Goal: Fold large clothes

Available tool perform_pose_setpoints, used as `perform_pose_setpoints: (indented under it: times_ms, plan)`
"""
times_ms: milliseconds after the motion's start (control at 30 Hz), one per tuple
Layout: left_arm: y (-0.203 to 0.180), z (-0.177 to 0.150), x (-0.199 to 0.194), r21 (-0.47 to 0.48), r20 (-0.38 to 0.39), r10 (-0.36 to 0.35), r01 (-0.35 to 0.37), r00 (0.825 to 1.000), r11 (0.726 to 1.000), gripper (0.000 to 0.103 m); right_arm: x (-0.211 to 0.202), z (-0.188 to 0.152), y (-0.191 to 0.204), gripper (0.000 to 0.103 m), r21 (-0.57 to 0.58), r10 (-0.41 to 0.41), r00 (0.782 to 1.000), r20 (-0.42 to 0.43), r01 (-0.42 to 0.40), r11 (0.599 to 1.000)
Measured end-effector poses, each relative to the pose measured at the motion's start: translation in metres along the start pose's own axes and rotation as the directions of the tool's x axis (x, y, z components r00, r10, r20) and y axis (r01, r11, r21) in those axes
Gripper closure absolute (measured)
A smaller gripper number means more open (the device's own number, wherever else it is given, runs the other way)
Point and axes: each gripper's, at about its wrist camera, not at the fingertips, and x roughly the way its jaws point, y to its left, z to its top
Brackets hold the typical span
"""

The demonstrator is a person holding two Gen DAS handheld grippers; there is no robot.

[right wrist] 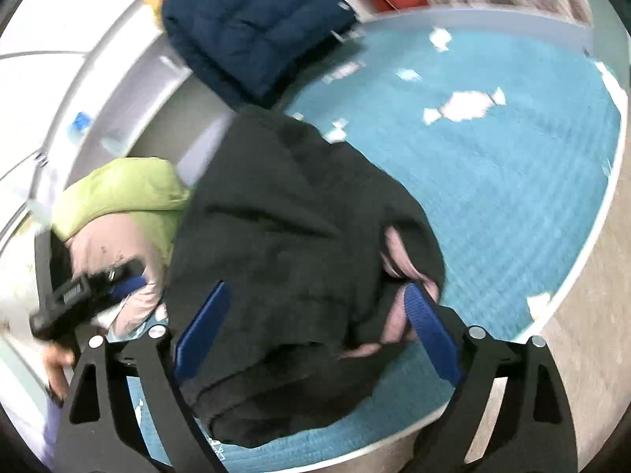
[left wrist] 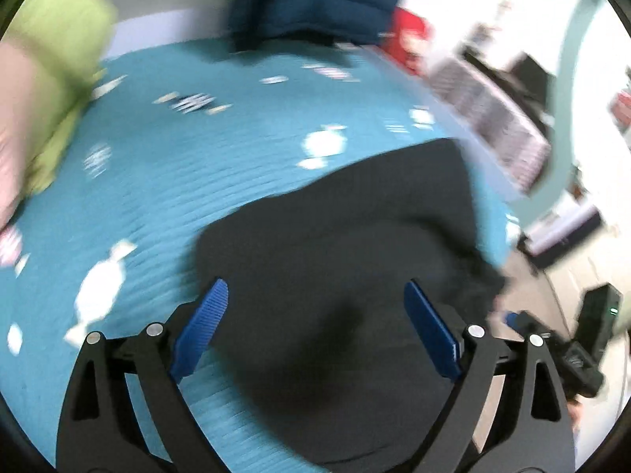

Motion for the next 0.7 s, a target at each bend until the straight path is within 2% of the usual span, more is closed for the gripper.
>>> perform_pose_setpoints:
  times_ms: [67,100,167,200,233,267,300,333,367,433,467,533,567,600,667,700]
  plan:
    - [0.022,-0.014,0.009,-0.062,-0.041,0.014,-0.017,0.999,0.998,0.012,0.025,-0.005,-0.008,0.013,0.052,-0.120,0.986,-0.117,0.127,0.991]
    - [0.029,-0.018,0.015,-0.090,-0.064,0.006,-0.012,0.998,0.996,0.012,0.038,-0.008,-0.015,0.011,0.090,-0.122,0.978,-0.172,0.139,0.986]
    - [0.045,-0.028,0.029,-0.185,-0.091,-0.069,0.051,0.993,0.981,0.012,0.056,-0.013,-0.034,0.007,0.184,-0.048,0.981,-0.190,0.084,0.979]
    - [0.050,-0.030,0.031,-0.225,-0.085,-0.103,0.081,0.991,0.971,0.012,0.065,-0.014,-0.045,0.007,0.236,0.023,0.981,-0.193,0.024,0.971]
    - [0.054,-0.030,0.035,-0.259,-0.083,-0.134,0.109,0.987,0.960,0.012,0.079,-0.018,-0.064,0.007,0.338,0.142,0.969,-0.203,-0.067,0.939]
    - [0.056,-0.028,0.039,-0.273,-0.087,-0.150,0.121,0.985,0.954,0.010,0.090,-0.023,-0.078,0.007,0.420,0.230,0.949,-0.214,-0.123,0.899]
    - [0.055,-0.026,0.039,-0.270,-0.090,-0.147,0.118,0.985,0.956,0.009,0.102,-0.029,-0.090,0.007,0.501,0.320,0.922,-0.218,-0.176,0.847]
    - [0.053,-0.021,0.040,-0.254,-0.093,-0.145,0.117,0.985,0.960,0.009,0.110,-0.033,-0.098,0.007,0.545,0.384,0.898,-0.214,-0.216,0.810]
    - [0.051,-0.014,0.042,-0.231,-0.096,-0.136,0.111,0.986,0.967,0.009,0.119,-0.036,-0.104,0.007,0.565,0.424,0.883,-0.202,-0.249,0.787]
    - [0.046,0.001,0.039,-0.188,-0.084,-0.119,0.101,0.989,0.977,0.009,0.124,-0.035,-0.103,0.007,0.525,0.425,0.886,-0.188,-0.275,0.805]
    - [0.044,0.010,0.039,-0.164,-0.079,-0.105,0.091,0.991,0.982,0.009,0.128,-0.036,-0.104,0.007,0.534,0.450,0.875,-0.181,-0.296,0.792]
    - [0.038,0.029,0.037,-0.106,-0.065,-0.068,0.060,0.996,0.993,0.009,0.143,-0.041,-0.102,0.007,0.586,0.527,0.833,-0.169,-0.345,0.733]
    - [0.026,0.044,0.039,-0.030,-0.067,-0.032,0.030,0.997,0.999,0.009,0.143,-0.042,-0.099,0.006,0.595,0.545,0.823,-0.159,-0.361,0.719]
    - [0.017,0.051,0.042,0.025,-0.077,-0.016,0.018,0.997,1.000,0.009,0.146,-0.043,-0.098,0.006,0.589,0.548,0.823,-0.149,-0.371,0.718]
    - [-0.011,0.072,0.068,0.204,-0.181,0.015,0.023,0.983,0.979,0.009,0.148,-0.041,-0.095,0.006,0.572,0.546,0.827,-0.134,-0.385,0.724]
    - [-0.019,0.077,0.077,0.268,-0.199,0.038,0.017,0.979,0.963,0.009,0.150,-0.041,-0.096,0.006,0.573,0.551,0.825,-0.128,-0.392,0.720]
